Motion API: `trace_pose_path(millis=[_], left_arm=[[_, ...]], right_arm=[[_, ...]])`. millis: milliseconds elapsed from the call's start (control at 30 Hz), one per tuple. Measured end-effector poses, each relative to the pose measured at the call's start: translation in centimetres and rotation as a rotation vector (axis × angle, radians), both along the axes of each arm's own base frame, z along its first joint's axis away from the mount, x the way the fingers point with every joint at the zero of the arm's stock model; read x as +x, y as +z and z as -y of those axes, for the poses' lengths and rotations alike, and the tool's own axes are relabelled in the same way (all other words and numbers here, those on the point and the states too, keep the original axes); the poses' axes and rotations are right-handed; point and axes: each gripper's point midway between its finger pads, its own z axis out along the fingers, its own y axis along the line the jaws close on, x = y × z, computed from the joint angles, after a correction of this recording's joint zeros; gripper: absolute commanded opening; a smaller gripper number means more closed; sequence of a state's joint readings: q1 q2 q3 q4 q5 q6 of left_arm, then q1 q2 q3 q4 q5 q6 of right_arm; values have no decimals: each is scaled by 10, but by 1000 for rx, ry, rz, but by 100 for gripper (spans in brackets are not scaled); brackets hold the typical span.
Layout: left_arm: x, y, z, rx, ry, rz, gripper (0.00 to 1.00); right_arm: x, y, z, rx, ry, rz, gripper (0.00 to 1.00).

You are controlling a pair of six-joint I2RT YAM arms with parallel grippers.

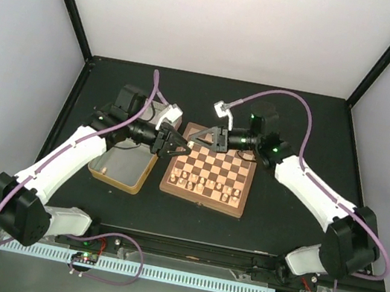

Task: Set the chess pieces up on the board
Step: Place the chess piece on the chessboard.

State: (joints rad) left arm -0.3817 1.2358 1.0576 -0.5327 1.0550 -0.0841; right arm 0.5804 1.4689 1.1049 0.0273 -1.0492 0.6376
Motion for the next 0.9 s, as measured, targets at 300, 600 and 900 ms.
trace_pose_path(millis=[300, 600, 900], left_arm=[[23, -27, -26, 145, 269, 37, 99], [37, -28, -79, 226, 602, 162, 99], [33, -45, -100, 240, 706, 175, 99]], right_arm=[[26, -22, 39, -189, -408, 238, 4], [7, -109, 76, -524, -638, 375, 5], [-11, -155, 82, -662, -637, 430, 6]])
